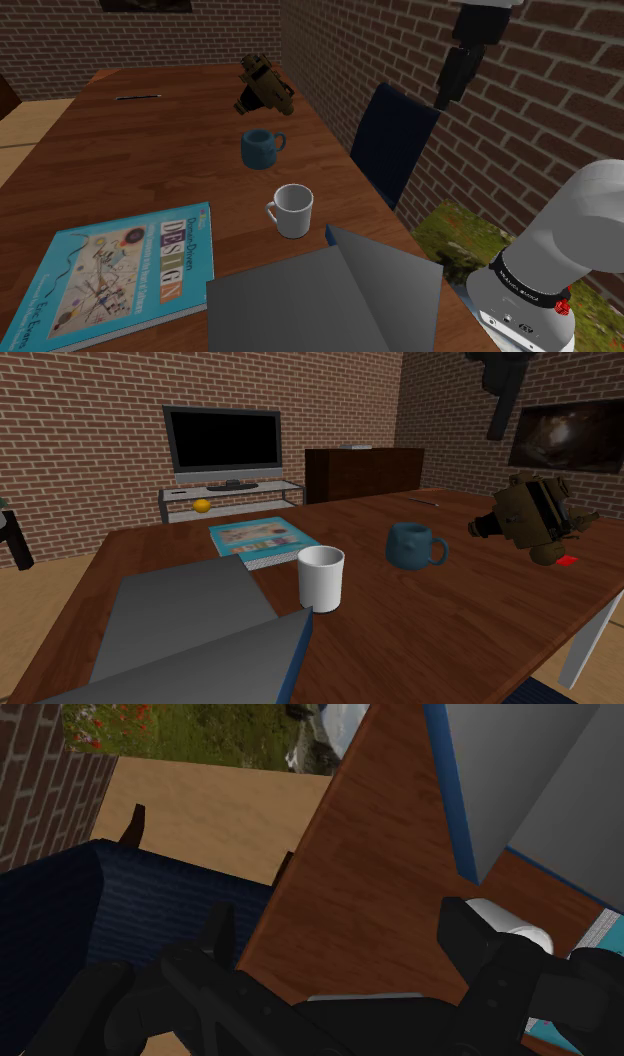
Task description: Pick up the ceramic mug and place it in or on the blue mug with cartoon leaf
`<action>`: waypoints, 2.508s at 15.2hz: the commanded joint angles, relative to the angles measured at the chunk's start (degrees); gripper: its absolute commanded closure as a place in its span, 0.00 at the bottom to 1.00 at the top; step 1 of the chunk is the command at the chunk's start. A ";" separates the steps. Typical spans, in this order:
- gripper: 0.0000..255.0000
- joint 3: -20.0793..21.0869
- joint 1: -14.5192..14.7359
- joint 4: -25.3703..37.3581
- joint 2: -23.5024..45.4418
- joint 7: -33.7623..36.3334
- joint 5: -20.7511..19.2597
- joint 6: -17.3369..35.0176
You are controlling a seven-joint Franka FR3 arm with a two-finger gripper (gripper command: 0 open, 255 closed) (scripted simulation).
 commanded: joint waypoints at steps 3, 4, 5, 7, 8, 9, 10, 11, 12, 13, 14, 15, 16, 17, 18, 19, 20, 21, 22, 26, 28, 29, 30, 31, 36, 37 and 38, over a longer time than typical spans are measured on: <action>0.00 2.10 0.68 -1.48 1.27 1.91 1.47 3.34; 0.00 3.17 1.02 -2.11 2.05 2.85 2.18 5.03; 0.00 4.24 1.36 -2.65 2.91 3.78 2.87 6.75; 0.00 6.38 2.02 -3.50 4.90 5.63 4.15 10.22; 0.00 7.45 2.35 -3.81 6.03 6.56 4.74 11.97; 0.00 8.53 2.64 -4.03 7.25 7.48 5.29 13.73; 0.00 9.59 2.94 -4.17 8.55 8.41 5.79 15.50; 0.00 10.66 3.21 -4.23 9.93 9.34 6.24 17.26; 0.00 11.74 3.44 -4.20 11.39 10.27 6.64 19.02; 0.00 12.82 3.65 -4.09 12.93 11.22 6.97 20.78; 0.00 13.91 3.81 -3.90 14.54 12.18 7.24 22.52; 0.00 14.99 3.94 -3.62 16.22 13.15 7.43 24.25; 0.00 16.08 4.04 -3.26 17.96 14.16 7.54 25.96; 0.00 17.16 4.10 -2.83 19.77 15.19 7.55 27.64; 0.00 18.21 4.16 -2.31 21.65 16.28 7.45 29.31; 0.00 19.26 4.18 -1.71 23.58 17.41 7.23 30.94; 0.00 20.30 4.18 -1.04 25.57 18.59 6.89 32.53; 0.00 21.32 4.14 -0.29 27.61 19.82 6.41 34.09; 0.00 22.32 4.09 0.54 29.71 21.13 5.79 35.59; 0.00 25.94 3.88 4.61 38.60 27.14 1.69 41.01; 0.00 26.09 3.95 3.96 39.65 27.49 1.25 42.63; 0.00 26.18 3.94 3.66 40.19 27.68 1.01 43.44; 0.00 26.28 3.94 3.37 40.75 27.88 0.75 44.25; 0.00 26.38 3.93 3.09 41.32 28.09 0.48 45.06; 0.00 26.58 3.93 2.43 42.86 28.69 -0.31 47.14; 0.00 26.58 3.93 2.44 42.86 28.69 -0.31 47.14; 0.00 26.58 3.93 2.44 42.86 28.69 -0.31 47.14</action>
